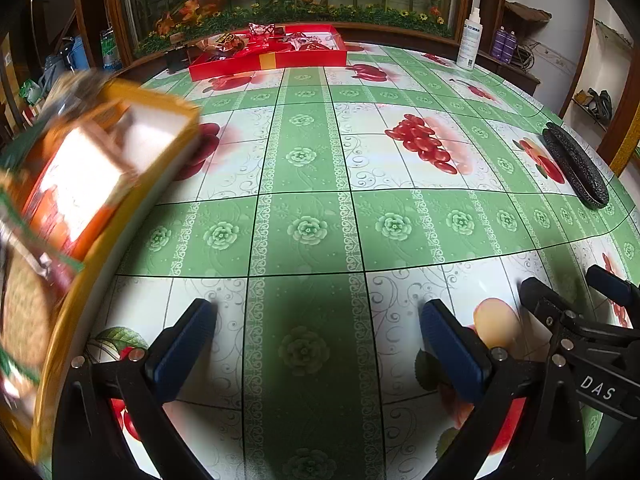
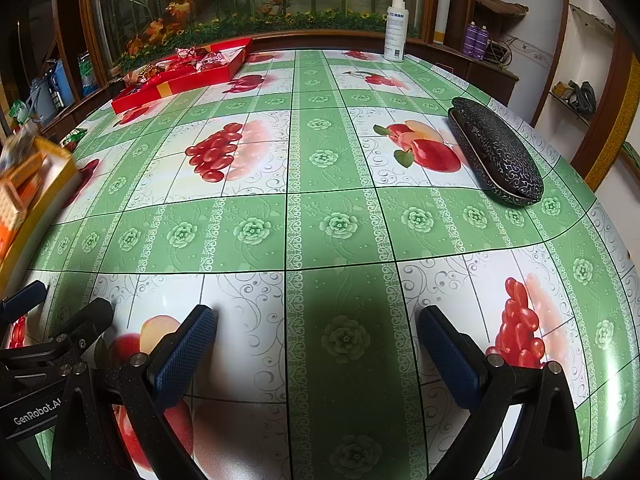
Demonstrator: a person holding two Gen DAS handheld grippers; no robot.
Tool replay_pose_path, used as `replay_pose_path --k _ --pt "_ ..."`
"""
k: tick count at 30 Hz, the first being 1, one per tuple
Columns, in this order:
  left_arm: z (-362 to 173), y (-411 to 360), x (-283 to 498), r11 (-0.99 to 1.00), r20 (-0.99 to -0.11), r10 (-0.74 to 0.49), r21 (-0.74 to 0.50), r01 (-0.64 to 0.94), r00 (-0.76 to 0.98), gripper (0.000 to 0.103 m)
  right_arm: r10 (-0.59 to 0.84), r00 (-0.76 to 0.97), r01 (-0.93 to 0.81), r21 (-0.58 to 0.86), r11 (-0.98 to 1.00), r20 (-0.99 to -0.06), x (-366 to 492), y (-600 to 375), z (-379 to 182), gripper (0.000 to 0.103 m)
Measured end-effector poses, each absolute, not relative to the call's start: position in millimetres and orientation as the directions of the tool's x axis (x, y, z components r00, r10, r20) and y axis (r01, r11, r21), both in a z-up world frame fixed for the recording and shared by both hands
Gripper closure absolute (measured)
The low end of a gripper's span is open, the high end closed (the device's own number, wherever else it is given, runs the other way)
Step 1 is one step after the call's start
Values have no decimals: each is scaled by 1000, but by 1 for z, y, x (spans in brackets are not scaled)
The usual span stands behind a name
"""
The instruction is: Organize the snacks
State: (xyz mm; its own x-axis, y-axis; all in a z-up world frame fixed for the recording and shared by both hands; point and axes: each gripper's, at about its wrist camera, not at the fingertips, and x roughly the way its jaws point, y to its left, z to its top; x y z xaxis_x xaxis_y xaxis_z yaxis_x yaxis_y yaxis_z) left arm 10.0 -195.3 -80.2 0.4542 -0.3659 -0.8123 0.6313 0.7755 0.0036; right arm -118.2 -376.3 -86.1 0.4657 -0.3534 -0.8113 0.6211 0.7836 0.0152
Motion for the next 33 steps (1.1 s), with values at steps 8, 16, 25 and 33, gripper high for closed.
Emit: replay_pose_path --k 8,16,25,33 --pt "-80 -195 10 775 -812 -366 3 631 454 0 -353 465 621 15 784 -811 -118 -376 -86 1" --pt "-82 -196 11 775 -813 -365 4 632 454 0 -353 465 621 15 783 -812 -118 -376 -87 1" --pt "-87 -199 13 766 -813 -372 3 643 448 0 -354 465 621 14 784 -811 -118 -375 -85 1" --pt "-92 -197 18 769 -813 -371 1 639 449 0 -355 465 621 13 784 -811 -119 -375 -85 1"
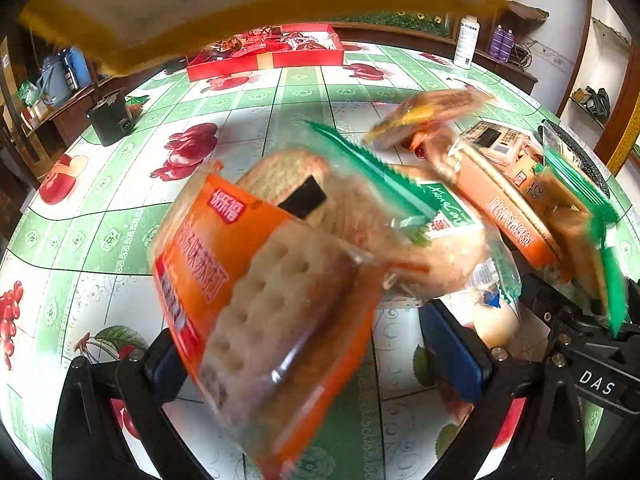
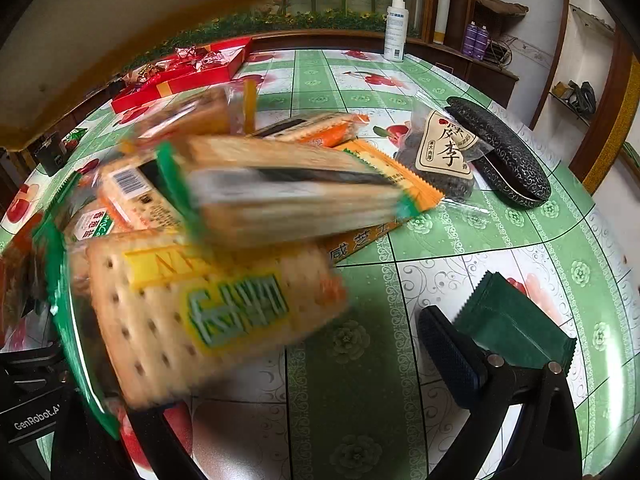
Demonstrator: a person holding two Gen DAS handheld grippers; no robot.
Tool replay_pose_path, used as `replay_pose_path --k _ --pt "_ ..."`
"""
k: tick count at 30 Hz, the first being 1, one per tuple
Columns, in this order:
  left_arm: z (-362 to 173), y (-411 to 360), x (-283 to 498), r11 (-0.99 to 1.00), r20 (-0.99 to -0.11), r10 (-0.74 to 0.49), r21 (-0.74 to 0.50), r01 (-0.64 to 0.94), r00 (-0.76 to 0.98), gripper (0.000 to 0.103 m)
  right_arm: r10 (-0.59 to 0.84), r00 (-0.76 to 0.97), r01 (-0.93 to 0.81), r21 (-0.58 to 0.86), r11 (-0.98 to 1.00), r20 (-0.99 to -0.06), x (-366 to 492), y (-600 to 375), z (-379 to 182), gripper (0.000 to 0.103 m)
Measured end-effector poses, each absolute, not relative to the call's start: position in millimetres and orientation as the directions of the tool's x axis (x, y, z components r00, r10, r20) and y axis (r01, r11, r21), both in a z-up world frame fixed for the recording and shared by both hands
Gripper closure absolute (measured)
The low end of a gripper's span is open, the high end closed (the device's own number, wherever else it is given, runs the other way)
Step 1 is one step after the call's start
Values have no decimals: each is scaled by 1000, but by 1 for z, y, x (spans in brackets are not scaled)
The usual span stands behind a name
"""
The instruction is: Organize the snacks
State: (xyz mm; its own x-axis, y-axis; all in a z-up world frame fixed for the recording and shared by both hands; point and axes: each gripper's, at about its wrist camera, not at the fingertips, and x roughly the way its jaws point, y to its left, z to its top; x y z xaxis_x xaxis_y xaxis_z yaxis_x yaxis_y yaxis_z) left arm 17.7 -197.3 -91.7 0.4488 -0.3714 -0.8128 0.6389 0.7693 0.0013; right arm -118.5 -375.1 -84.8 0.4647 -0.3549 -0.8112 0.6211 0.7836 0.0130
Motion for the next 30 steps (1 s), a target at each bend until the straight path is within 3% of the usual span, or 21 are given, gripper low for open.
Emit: replay_pose_path --k 30 --pt "-86 -198 14 769 -812 -374 -2 639 448 0 -355 465 621 13 784 -811 -119 -376 -85 1"
